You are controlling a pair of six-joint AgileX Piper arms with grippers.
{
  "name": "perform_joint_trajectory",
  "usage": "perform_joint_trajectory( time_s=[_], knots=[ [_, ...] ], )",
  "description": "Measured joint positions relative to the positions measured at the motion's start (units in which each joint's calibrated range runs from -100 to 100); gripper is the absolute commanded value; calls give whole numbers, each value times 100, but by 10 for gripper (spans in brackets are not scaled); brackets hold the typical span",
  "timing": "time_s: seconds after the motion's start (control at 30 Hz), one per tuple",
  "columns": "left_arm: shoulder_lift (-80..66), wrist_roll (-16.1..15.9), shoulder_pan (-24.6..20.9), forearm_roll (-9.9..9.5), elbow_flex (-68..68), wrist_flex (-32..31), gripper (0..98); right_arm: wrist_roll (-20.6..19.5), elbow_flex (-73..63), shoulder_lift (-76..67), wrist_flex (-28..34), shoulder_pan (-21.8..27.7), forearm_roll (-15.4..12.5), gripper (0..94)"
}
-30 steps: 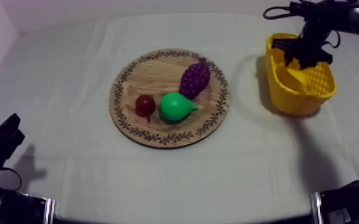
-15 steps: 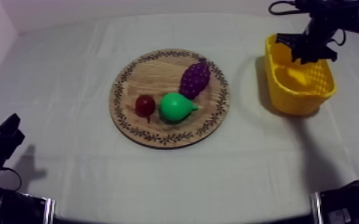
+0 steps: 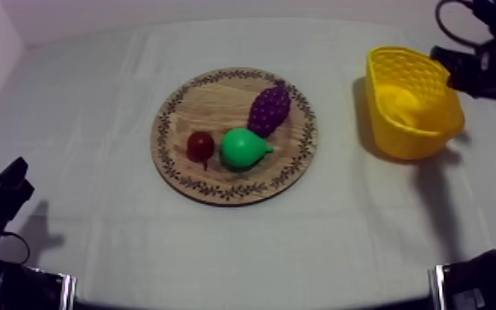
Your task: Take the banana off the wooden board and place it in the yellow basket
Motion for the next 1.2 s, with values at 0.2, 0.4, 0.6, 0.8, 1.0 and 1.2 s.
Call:
perform_joint_trajectory(
  time_s=[0.2,0.4,0.6,0.8,1.0,1.2],
  knots=[
    [0,0,0,0,0,0,1,376,1559,-1661,-697,79,-315,7],
    [0,0,0,0,0,0,1,1012,3006,-3205,-1070,3,-953,5],
    [0,0,0,0,0,0,1,1690,4048,-4542,-934,-15,-1537,5],
    [0,0,0,0,0,0,1,2496,4308,-5684,-457,147,-2349,5],
    [0,0,0,0,0,0,1,2946,4317,-6593,245,186,-2556,5],
    [0,0,0,0,0,0,1,2779,4245,-7321,774,227,-2443,5]
  ],
)
